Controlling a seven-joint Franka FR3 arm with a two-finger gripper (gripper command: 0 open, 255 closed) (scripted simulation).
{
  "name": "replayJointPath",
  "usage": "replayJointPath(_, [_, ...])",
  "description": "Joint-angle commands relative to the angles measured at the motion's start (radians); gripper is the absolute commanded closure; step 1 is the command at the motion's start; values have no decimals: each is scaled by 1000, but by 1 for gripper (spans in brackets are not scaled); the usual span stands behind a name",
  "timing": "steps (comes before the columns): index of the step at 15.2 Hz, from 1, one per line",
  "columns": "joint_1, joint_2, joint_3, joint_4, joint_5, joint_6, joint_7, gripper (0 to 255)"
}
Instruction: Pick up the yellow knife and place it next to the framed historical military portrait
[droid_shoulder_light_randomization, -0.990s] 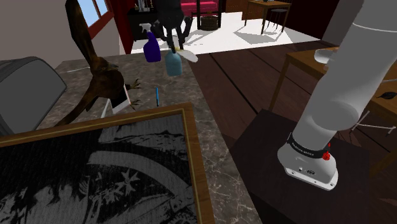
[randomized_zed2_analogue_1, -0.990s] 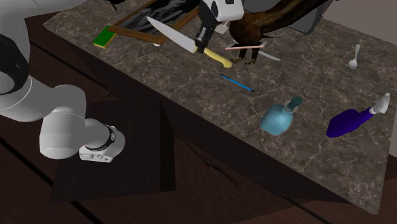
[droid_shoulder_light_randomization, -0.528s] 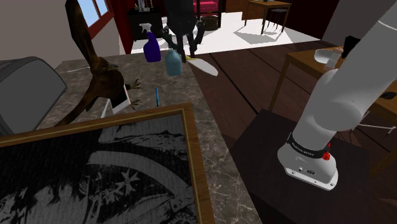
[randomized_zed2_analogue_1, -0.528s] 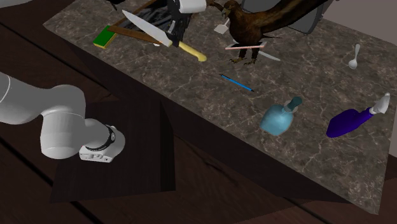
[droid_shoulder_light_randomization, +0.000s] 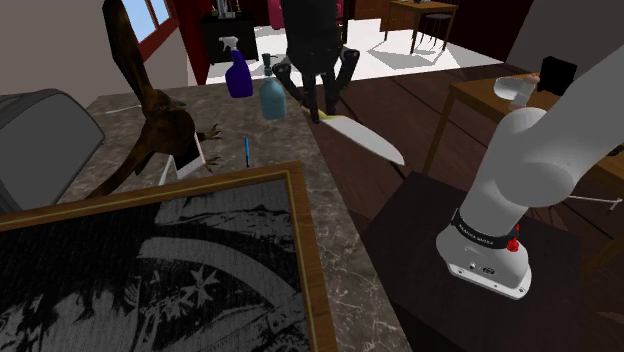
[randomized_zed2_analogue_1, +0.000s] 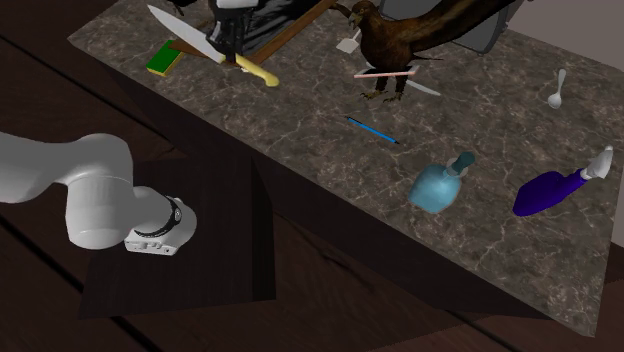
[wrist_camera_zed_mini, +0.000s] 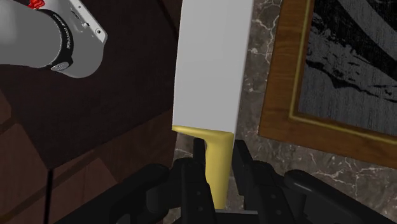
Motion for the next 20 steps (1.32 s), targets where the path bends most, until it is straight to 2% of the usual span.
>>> replayJointPath(1, [19,-52,15,-33,27,-13,29,255])
replayJointPath(13, [142,-278,155,-140,209,-63,248,255])
replayJointPath(20, [153,-300,179,-229,232,5,238,255])
